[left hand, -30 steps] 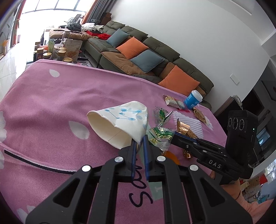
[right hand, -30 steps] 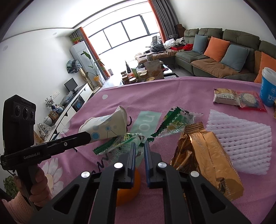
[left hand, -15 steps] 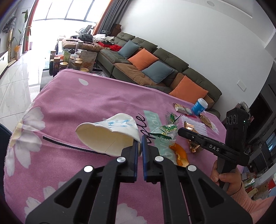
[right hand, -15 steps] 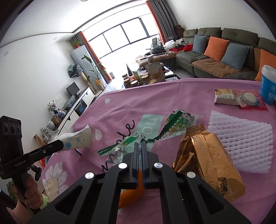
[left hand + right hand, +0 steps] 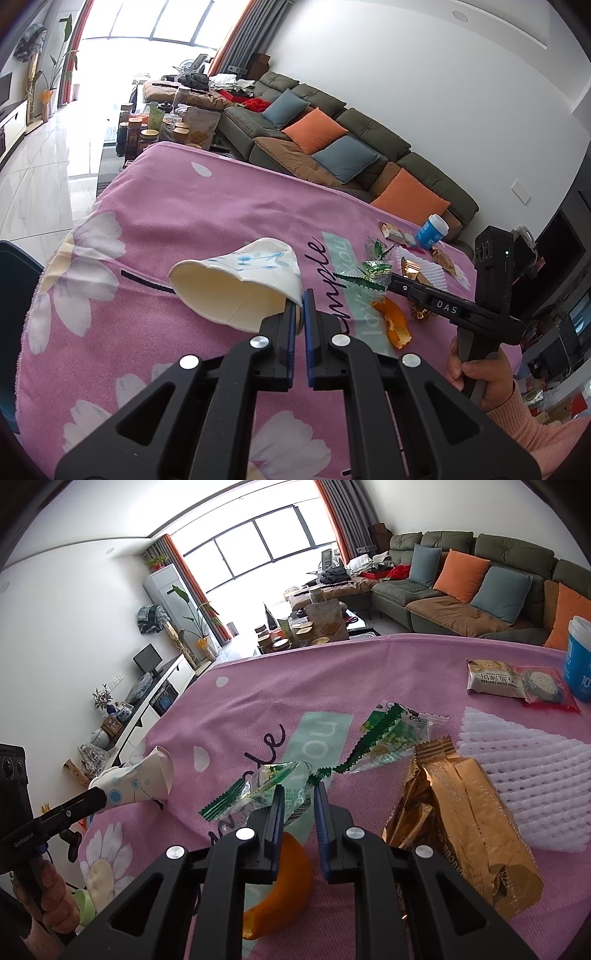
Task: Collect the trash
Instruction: 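Grasp the green-printed plastic wrapper with the right tool while the left tool holds the cup, then carry the wrapper with the right tool while the left tool carries the cup over the bin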
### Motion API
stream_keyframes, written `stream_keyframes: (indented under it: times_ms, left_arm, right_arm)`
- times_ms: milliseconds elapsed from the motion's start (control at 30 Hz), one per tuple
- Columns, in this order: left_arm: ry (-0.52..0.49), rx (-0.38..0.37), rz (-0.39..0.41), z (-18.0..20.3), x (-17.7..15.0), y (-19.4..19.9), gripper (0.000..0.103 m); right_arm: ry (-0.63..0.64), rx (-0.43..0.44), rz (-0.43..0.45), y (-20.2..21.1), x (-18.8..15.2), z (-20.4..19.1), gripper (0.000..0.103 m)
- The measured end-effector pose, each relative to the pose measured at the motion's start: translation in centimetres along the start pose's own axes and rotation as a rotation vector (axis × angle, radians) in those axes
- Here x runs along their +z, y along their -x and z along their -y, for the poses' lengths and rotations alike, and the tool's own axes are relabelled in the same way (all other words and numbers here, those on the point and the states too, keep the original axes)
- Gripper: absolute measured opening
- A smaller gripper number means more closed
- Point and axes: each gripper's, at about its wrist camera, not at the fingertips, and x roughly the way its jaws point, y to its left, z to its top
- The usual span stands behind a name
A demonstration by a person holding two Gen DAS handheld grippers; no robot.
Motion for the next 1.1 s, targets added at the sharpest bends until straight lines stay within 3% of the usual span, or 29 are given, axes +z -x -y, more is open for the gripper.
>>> stream_keyframes:
  times_ms: [100,467,1100]
  left_arm:
    - [-0.01,0.011,0.004,0.2,-0.1,0.3,0.005]
    - [-0.03,0.064,0.048,0.4,-0.6,2.5,0.005]
    - [-0.01,0.173,0.115,-1.1,-2.2,8.3,0.005]
  right_arm:
    - [-0.012,0.009,0.006,0.1,0.0,0.2,0.002]
    - [-0.007,0.078,0.066,1.7,0.5,-0.8,0.002]
    - [0.12,0.24,0.04,0.8,0.2,-8.6,0.002]
